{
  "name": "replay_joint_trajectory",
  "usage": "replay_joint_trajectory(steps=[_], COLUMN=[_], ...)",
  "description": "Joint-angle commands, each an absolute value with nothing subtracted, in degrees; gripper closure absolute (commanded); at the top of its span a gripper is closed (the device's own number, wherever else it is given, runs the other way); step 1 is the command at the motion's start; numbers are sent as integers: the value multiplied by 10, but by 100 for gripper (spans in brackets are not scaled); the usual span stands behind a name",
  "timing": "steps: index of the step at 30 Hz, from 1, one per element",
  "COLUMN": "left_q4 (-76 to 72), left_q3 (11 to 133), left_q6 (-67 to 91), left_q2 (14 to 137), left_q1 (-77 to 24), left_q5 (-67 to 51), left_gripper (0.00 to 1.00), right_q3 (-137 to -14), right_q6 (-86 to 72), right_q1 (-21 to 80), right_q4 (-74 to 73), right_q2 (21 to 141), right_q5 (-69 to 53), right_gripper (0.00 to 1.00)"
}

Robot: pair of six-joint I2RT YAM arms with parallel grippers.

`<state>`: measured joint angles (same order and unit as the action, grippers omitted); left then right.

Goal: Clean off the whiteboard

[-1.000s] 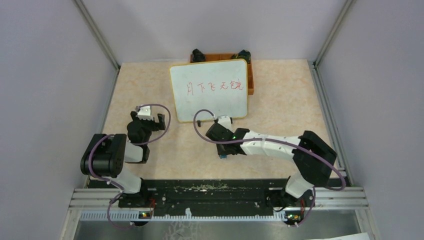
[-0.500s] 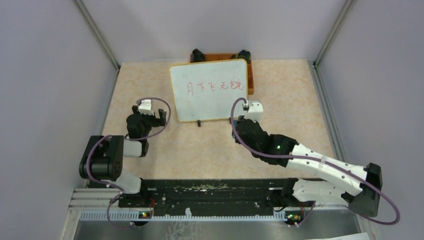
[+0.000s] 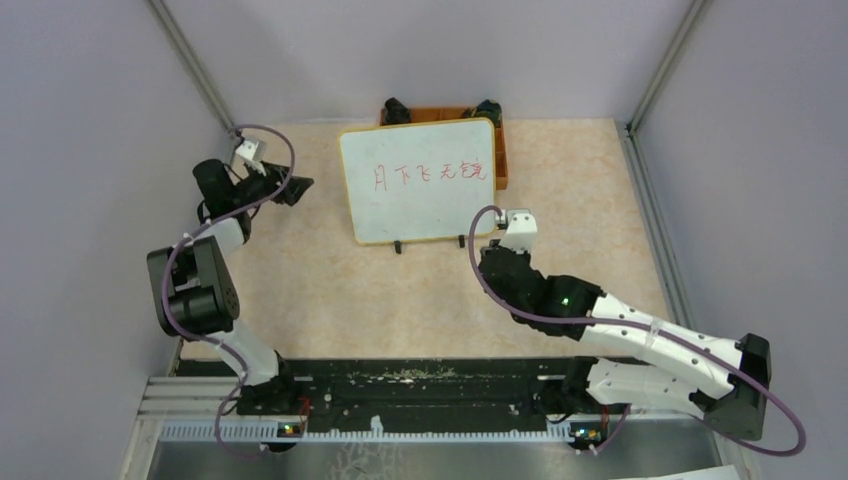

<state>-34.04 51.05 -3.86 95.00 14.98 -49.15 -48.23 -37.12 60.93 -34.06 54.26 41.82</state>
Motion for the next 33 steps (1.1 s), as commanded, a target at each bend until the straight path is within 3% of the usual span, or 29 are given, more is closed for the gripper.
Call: replay_joint_trajectory(steps=[1, 17, 33], left_q4=[-240, -137, -49], left_q3=[600, 859, 985], left_q6=[-24, 12, 3], left_q2=[1006, 1148, 1222], left_q1=[149, 123, 77], left_q5=[-666, -774, -831], left_gripper=[21, 23, 23], right_q3=[-498, -502, -508], right_q6=[-370, -360, -346], right_q1=[614, 614, 613], right_q4=[-345, -348, -340], right_q2=[524, 536, 558], right_q5=[442, 454, 462], right_gripper=[100, 100, 100])
